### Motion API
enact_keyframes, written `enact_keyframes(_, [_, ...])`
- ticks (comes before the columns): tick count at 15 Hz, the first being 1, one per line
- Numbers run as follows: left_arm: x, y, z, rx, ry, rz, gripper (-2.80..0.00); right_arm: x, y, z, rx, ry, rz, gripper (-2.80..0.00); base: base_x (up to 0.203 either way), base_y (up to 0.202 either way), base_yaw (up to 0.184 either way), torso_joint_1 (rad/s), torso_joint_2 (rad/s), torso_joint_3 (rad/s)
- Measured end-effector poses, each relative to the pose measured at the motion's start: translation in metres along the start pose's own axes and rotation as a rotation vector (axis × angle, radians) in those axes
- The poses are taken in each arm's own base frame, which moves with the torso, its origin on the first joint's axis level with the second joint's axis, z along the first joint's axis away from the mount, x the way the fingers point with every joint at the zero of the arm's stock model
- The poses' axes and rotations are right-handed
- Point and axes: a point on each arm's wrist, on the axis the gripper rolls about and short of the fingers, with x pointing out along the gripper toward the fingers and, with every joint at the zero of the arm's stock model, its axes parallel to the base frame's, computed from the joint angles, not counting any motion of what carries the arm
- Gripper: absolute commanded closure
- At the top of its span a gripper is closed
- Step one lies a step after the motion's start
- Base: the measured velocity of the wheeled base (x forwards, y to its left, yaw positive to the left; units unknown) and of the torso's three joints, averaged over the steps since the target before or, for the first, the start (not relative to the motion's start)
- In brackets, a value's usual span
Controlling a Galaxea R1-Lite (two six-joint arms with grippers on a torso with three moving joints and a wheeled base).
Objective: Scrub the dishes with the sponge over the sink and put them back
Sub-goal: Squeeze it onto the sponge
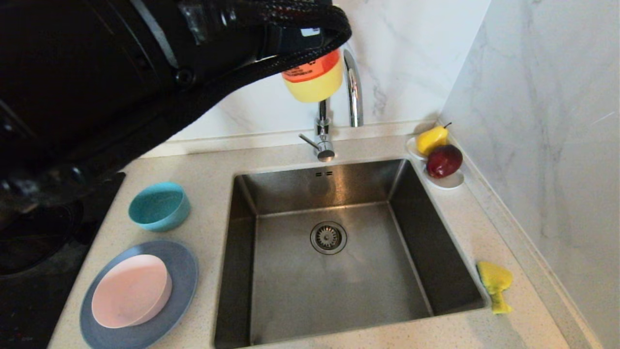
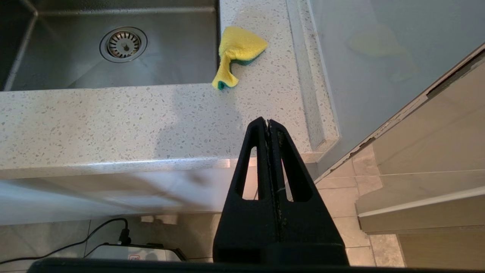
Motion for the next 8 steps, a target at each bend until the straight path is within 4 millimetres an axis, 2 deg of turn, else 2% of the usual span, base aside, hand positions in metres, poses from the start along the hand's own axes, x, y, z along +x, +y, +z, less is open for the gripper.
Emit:
enact_keyframes(5, [0.011, -0.024, -0.017, 0.026, 0.04, -0.055, 0.0, 0.0, 0.0, 0.0, 0.0, 0.001, 0.0, 0.0, 0.0, 0.0, 0.0, 0.0, 0.0, 0.0])
enact_keyframes(8, [0.023, -0.037, -0.035, 0.08, 0.087, -0.075, 0.0, 0.0, 0.0, 0.0, 0.0, 0.0, 0.0, 0.0, 0.0, 0.0, 0.0, 0.0, 0.0, 0.0])
